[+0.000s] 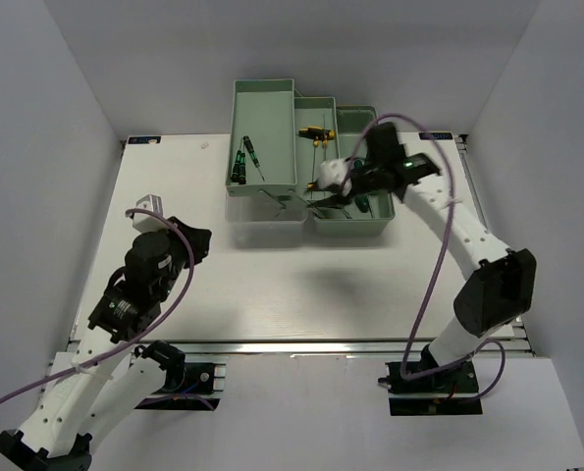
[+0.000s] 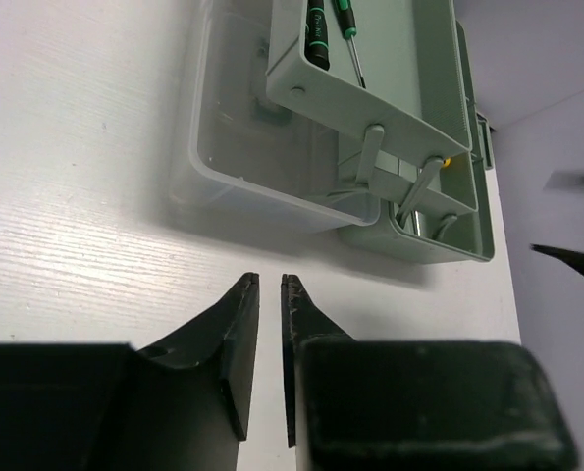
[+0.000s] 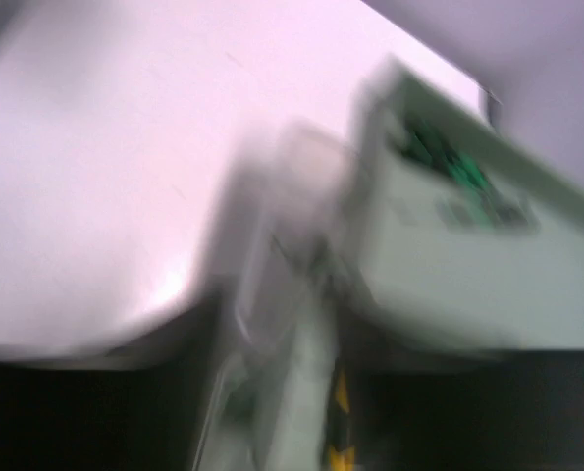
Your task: Sort the tools into containers
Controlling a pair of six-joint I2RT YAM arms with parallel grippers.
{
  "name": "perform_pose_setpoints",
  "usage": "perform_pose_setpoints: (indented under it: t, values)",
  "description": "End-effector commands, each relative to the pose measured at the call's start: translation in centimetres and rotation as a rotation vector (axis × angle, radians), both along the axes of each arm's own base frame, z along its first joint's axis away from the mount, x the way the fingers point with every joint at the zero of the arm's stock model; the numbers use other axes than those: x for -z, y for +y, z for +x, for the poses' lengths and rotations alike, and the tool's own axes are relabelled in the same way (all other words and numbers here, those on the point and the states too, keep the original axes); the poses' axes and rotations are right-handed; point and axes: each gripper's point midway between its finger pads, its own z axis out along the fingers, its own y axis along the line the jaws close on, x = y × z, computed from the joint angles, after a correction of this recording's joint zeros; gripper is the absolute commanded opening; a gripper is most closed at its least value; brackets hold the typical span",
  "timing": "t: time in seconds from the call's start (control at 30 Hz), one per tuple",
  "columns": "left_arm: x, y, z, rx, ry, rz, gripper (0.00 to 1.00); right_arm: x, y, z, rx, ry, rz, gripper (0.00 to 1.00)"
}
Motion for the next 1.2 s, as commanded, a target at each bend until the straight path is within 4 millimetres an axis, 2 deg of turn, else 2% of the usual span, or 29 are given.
perform_pose_setpoints:
  t: [0.0, 0.03, 0.07, 0.1, 0.13, 0.17, 0.2, 0.27, 0.3, 0.43, 0.6, 0.67, 0.77, 0.83, 0.87, 0.9, 0.93, 0.97, 1.03, 1.07, 1.13, 1.17]
  values:
    - [-1.1, 0.9, -0.6, -0.026, -0.022, -0.008, 0.25, 3.7, 5.6, -7.8, -0.353, -0.147, -0.113, 0.18]
    - [-1.3, 1.0, -0.7, -0.028, -0.028, -0.010, 0.25, 4.7, 6.6, -8.9, -0.367, -0.138, -0.156, 0.03]
    - [-1.4, 1.1, -0.8, -0.034, -0.031, -0.012, 0.25, 5.3, 8.1, -8.8, -0.318, -0.111, -0.176, 0.00]
    - [-1.6, 1.2, -1.0, -0.034, -0.039, -0.016, 0.26, 6.7, 9.8, -9.6, -0.295, -0.147, -0.244, 0.12]
    - [-1.5, 1.3, -1.1, -0.036, -0.038, -0.016, 0.29, 8.7, 10.5, -10.0, -0.272, -0.141, -0.280, 0.23]
    - [-1.7, 1.4, -1.2, -0.039, -0.042, -0.018, 0.31, 8.3, 12.4, -9.2, -0.208, -0.159, -0.242, 0.35]
    - [-1.8, 1.6, -1.4, -0.042, -0.046, -0.024, 0.33, 9.2, 13.6, -9.1, -0.160, -0.178, -0.267, 0.47]
    - [-1.8, 1.7, -1.7, -0.046, -0.045, -0.029, 0.35, 9.0, 15.9, -8.5, -0.085, -0.185, -0.236, 0.53]
    - [-1.8, 1.8, -1.8, -0.047, -0.046, -0.031, 0.35, 10.0, 16.3, -7.1, -0.018, -0.192, -0.261, 0.57]
    - [-1.7, 2.6, -2.7, -0.065, -0.043, -0.037, 0.36, 10.2, 18.4, -4.1, 0.111, -0.241, -0.236, 0.65]
    - [-1.0, 3.2, -3.7, -0.080, -0.037, -0.056, 0.37, 10.3, 19.7, -0.8, 0.206, -0.317, -0.201, 0.66]
    - [-0.8, 3.3, -3.9, -0.083, -0.035, -0.068, 0.37, 10.6, 19.9, -0.2, 0.230, -0.325, -0.204, 0.66]
    - [-0.3, 3.4, -4.1, -0.088, -0.028, -0.076, 0.37, 11.4, 19.8, 1.8, 0.310, -0.348, -0.236, 0.66]
    - [-0.1, 3.4, -4.2, -0.090, -0.029, -0.079, 0.37, 12.8, 20.1, 2.5, 0.312, -0.350, -0.279, 0.66]
    - [-0.1, 3.4, -4.2, -0.089, -0.029, -0.080, 0.37, 13.2, 20.0, 3.0, 0.310, -0.350, -0.292, 0.64]
    - [-0.1, 3.3, -4.1, -0.089, -0.030, -0.082, 0.38, 15.3, 19.8, 3.1, 0.297, -0.327, -0.344, 0.63]
    - [0.1, 3.2, -4.1, -0.085, -0.024, -0.080, 0.38, 15.5, 19.7, 3.3, 0.291, -0.320, -0.364, 0.60]
    - [0.1, 3.1, -4.0, -0.082, -0.023, -0.082, 0.38, 16.7, 19.5, 3.6, 0.277, -0.301, -0.388, 0.50]
    - [0.2, 2.9, -3.9, -0.077, -0.021, -0.091, 0.38, 16.3, 19.7, 3.7, 0.269, -0.282, -0.381, 0.39]
    - [0.8, 2.6, -3.9, -0.070, -0.005, -0.100, 0.38, 16.0, 19.5, 3.6, 0.258, -0.252, -0.373, 0.27]
    - [1.8, 2.2, -3.8, -0.060, 0.009, -0.116, 0.39, 14.9, 19.5, 3.4, 0.257, -0.228, -0.345, 0.15]
    - [3.6, 1.8, -3.7, -0.057, 0.048, -0.127, 0.40, 13.8, 19.5, 3.1, 0.255, -0.206, -0.321, 0.06]
